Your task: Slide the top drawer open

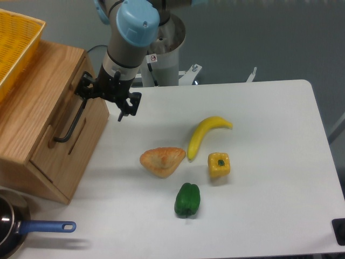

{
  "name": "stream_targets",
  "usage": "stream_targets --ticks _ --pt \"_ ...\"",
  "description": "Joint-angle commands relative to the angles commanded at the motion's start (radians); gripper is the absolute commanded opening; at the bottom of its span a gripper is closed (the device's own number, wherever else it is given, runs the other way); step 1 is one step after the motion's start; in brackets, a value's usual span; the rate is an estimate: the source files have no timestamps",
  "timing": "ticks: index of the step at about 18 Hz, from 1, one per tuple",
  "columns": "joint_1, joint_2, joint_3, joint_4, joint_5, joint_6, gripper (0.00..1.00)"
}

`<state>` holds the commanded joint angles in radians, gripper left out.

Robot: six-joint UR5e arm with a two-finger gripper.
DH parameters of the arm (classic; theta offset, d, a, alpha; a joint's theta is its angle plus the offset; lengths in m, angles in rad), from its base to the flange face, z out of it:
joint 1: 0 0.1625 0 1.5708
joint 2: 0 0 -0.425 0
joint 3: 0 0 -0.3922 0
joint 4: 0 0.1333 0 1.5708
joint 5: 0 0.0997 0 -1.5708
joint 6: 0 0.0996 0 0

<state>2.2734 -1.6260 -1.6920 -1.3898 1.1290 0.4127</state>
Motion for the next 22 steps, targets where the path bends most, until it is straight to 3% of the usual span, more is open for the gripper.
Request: stream_targets --ticks 22 --pt "-0.045 -0.045 0.002 0.006 0.011 -0.023 1.0"
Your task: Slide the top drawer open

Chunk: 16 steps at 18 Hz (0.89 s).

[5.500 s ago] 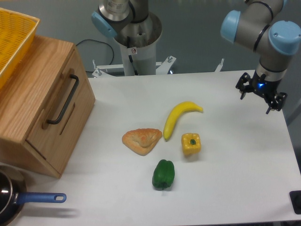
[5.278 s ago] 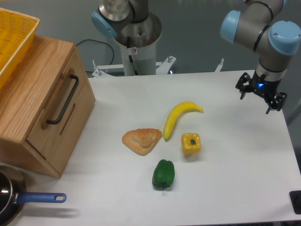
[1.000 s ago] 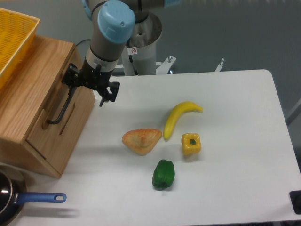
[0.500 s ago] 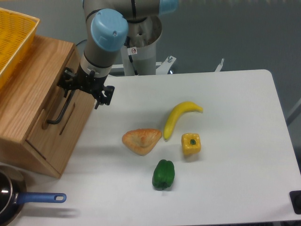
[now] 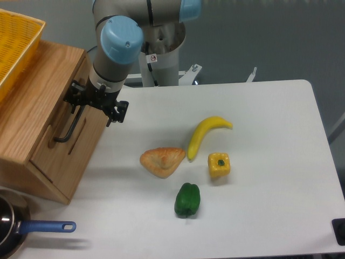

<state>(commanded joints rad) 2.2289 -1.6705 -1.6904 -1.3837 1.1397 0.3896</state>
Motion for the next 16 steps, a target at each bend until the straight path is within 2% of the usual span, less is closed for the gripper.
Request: stream_targets --ticks 9,16 --pt "-0.009 -0.011 0.002 0.008 0.034 0.008 1.0" --pt "-0.009 -0.018 0.052 0.008 0.058 0.014 1.0"
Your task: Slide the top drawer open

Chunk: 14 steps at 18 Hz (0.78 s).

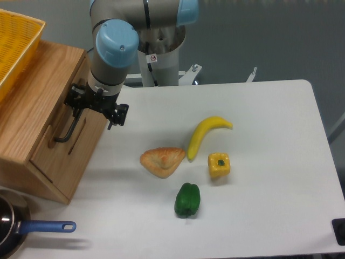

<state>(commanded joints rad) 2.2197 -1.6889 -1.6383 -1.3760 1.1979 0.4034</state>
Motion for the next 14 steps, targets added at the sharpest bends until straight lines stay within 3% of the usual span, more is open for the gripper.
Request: stream_targets --ticks 3,11,14 --pt "-0.005 -0.003 0.0 0.002 0.06 0.0 1.0" --pt "-0.014 -0.008 0.009 0.005 0.068 0.0 1.0" --pt "-0.014 -0.009 0.011 0.044 0.107 0.002 1.0"
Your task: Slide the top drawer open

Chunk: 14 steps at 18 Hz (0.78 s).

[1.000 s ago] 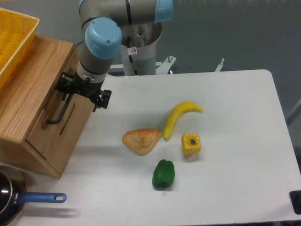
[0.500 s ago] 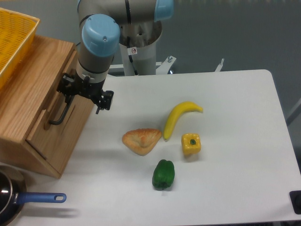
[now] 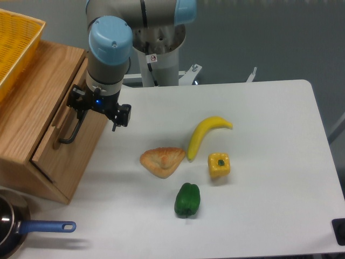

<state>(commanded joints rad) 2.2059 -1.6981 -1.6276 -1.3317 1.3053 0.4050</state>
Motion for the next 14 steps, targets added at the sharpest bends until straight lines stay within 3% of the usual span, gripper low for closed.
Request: stream_targets --ticks 14 --pt "-0.005 -0.006 0.008 0.014 0.141 0.064 1.0"
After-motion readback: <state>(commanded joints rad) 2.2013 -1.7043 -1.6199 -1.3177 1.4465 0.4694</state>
